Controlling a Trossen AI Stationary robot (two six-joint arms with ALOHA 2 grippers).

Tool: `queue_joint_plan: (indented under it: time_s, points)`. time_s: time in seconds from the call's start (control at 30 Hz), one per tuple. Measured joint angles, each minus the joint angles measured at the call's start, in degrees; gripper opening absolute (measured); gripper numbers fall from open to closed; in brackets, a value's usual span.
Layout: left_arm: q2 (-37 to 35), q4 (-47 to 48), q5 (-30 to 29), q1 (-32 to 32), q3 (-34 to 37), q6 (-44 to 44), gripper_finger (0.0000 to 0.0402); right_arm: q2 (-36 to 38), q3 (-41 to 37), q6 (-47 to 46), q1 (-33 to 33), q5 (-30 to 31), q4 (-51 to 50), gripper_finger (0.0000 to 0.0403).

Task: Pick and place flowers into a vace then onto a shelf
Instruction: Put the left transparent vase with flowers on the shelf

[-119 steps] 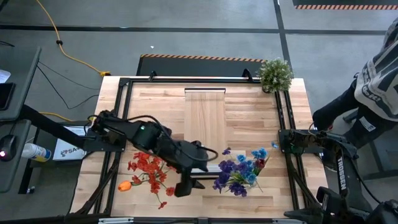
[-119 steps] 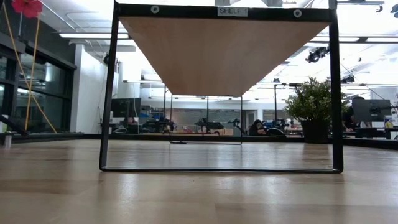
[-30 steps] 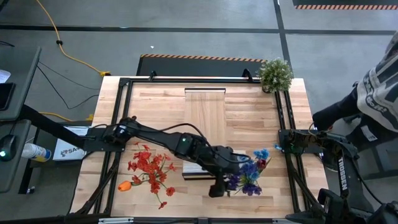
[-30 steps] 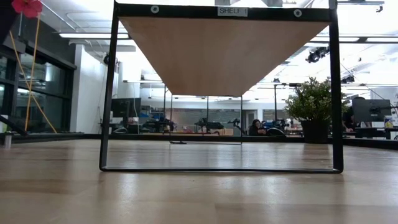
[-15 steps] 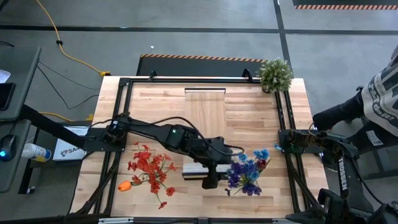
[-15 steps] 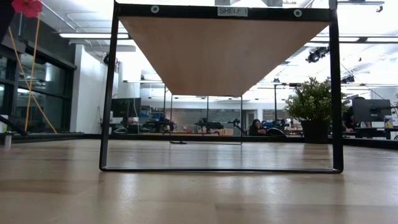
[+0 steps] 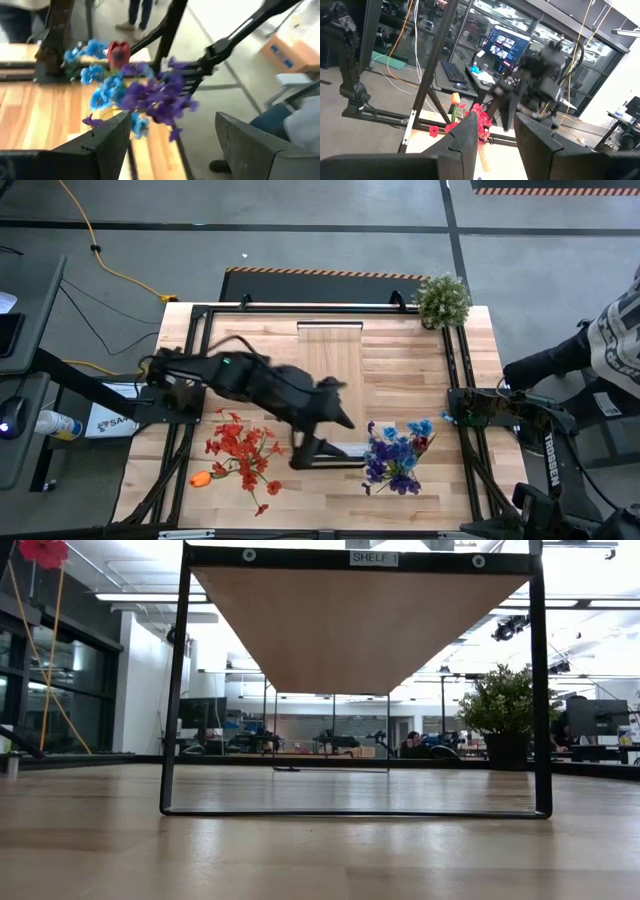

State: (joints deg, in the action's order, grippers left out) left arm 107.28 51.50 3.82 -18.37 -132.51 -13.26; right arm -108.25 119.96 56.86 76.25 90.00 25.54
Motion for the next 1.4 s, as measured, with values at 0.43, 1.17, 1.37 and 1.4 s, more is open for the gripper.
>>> queue_joint_plan:
  time_s: [0.43,1.17,1.37,1.4]
  points:
    - [-11.7,11.1,1.2,-5.9,0.0,-2.0,0.0321,0.0,0.0,0.2,0.0,0.0,-1.0,0.0118]
    - [-21.0,38.5,-38.2,-33.5,0.3,-34.1,0.0321,0.0,0.0,0.0,-2.1,0.0,-0.9,0.0118]
    - [-21.3,38.4,-45.0,-41.4,0.6,-38.2,0.0321,0.0,0.0,0.0,-2.9,0.0,-0.9,0.0118]
    - [-21.3,38.3,-45.4,-42.5,1.4,-39.2,0.0321,0.0,0.0,0.0,-3.1,0.0,-0.9,0.0118]
